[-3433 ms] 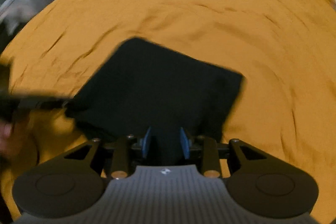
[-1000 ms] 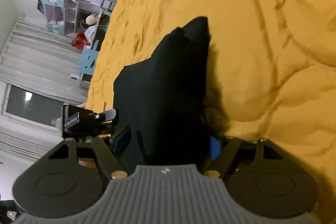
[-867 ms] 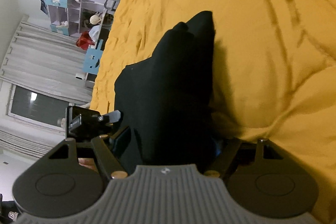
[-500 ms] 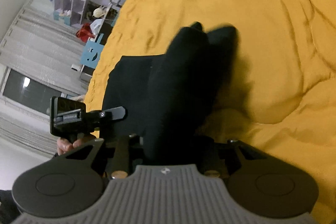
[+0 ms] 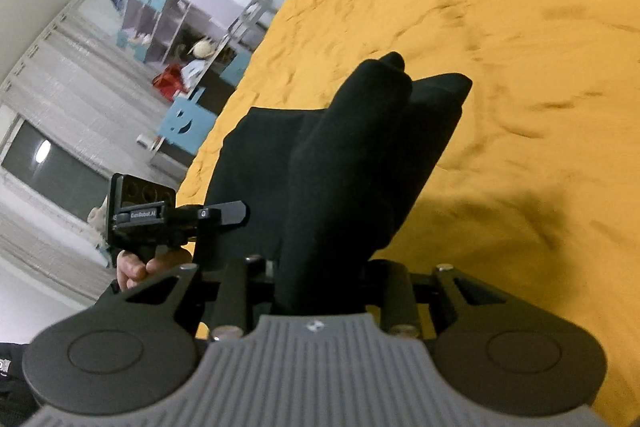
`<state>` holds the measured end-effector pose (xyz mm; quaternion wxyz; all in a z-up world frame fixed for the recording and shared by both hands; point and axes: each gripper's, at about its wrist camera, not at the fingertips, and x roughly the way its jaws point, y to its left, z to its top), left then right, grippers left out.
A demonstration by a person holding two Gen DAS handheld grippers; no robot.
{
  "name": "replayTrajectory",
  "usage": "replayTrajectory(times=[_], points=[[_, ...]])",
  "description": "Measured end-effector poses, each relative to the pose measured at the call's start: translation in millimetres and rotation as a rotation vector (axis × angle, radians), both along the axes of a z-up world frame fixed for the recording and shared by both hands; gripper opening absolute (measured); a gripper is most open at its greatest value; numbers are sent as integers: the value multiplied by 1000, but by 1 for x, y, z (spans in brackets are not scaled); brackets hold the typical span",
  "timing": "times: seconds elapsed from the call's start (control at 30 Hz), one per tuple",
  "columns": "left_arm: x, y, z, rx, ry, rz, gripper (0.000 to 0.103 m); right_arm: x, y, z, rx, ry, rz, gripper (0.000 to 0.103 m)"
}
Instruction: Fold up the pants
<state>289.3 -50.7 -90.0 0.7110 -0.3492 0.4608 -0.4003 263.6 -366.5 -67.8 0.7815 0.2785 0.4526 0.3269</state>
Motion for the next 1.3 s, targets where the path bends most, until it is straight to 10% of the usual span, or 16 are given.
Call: replayTrajectory(times=[0.6,0.93,1.3], points=[[35,-164,-80,134,149,25,37,-12,-182,-69,-37,125,-276,28],[-30,-126,-79,121,77,81,59,-67,-195,-105,-57,142,-231,53],[-107,-180,-48,694,-379,-98,61,-143,-169,-89,-316,48,-317,52]])
